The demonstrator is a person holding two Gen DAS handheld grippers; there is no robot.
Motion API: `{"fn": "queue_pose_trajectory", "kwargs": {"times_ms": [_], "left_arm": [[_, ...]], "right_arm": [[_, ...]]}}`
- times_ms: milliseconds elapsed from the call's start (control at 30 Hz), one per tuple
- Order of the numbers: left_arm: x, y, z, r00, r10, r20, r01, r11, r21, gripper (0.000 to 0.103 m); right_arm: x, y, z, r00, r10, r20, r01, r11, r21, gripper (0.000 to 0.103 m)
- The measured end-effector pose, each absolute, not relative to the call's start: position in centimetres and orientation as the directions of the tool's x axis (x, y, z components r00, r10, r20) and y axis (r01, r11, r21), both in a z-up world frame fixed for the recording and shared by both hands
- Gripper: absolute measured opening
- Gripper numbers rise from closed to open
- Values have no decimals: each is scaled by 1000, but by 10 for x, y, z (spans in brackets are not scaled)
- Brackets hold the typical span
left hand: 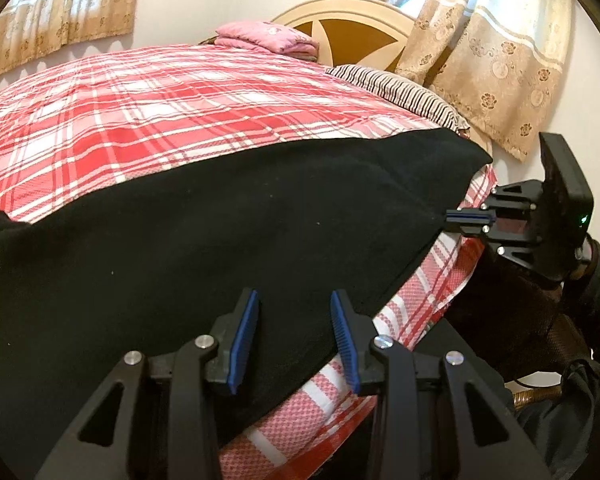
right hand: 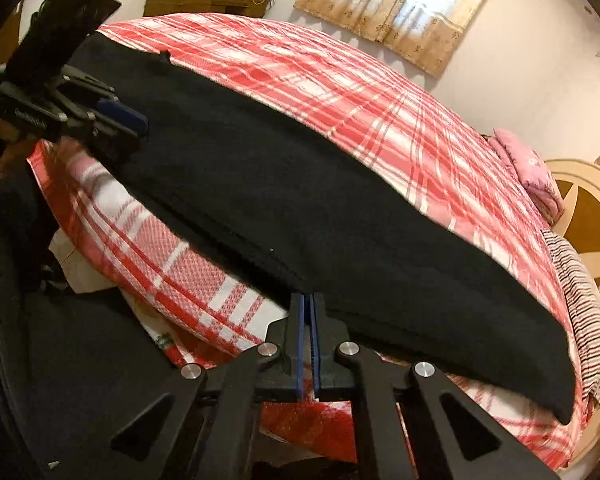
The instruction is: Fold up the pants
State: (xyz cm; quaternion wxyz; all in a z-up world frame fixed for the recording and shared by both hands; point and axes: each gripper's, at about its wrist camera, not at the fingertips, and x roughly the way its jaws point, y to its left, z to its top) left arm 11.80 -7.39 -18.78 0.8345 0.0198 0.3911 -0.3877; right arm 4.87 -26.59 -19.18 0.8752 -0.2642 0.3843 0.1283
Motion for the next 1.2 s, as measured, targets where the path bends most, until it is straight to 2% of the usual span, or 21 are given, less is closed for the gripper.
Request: {"fn": "queue_pose_trajectory", "kwargs": {"times_ms": [233,367,467,533,600,700,800,833,867,900,933,1133,1200], "left_arm": [[114,-74,-186,383,-635,-671,670,691,-271,40],[108,-78,-190,372,-640,-673,686,678,-266,54],[105,-82,-190,382,-626,-680,693,681,-238,54],[102,-82,-188,392,-618,-681,693,686,-222,54],[99,-78,-183,411,-612,-676,693,691,-205,54],[96,-66,-177,457,-587,-668,682,714,-161,54],[98,-46,-178,483,-565,-669,643,747,-167,54],[99,-43,-179,486,-559,-672,634,754,-169,54],[100,-37,-181,498,-544,-676,615,771,-166,54],[100,-33,-183,507,-534,-677,602,781,-166,54],[101,-28,-184,510,-531,-677,589,789,-174,54],[105,-17,-191,505,-528,-683,565,800,-201,55],[105,-14,-188,514,-520,-682,563,804,-189,55]], "right_arm": [[49,-286,-171,646,87,-759,-404,882,-243,3],[54,-317,-153,700,40,-713,-273,937,-216,3],[68,-346,-151,711,-35,-702,-143,971,-193,4],[82,-370,-157,677,-52,-734,-76,987,-140,4],[86,-376,-153,673,-17,-739,-60,995,-77,4],[85,-353,-144,684,-66,-727,-56,988,-143,4],[83,-316,-140,683,62,-728,-177,981,-82,5],[83,-304,-142,674,99,-732,-214,974,-66,7],[86,-286,-145,658,147,-739,-268,962,-48,21],[88,-274,-149,643,179,-745,-304,952,-34,45],[91,-261,-153,629,213,-748,-343,939,-21,52],[95,-218,-195,495,268,-827,-420,907,42,53],[89,-214,-204,488,239,-840,-437,900,2,53]]}}
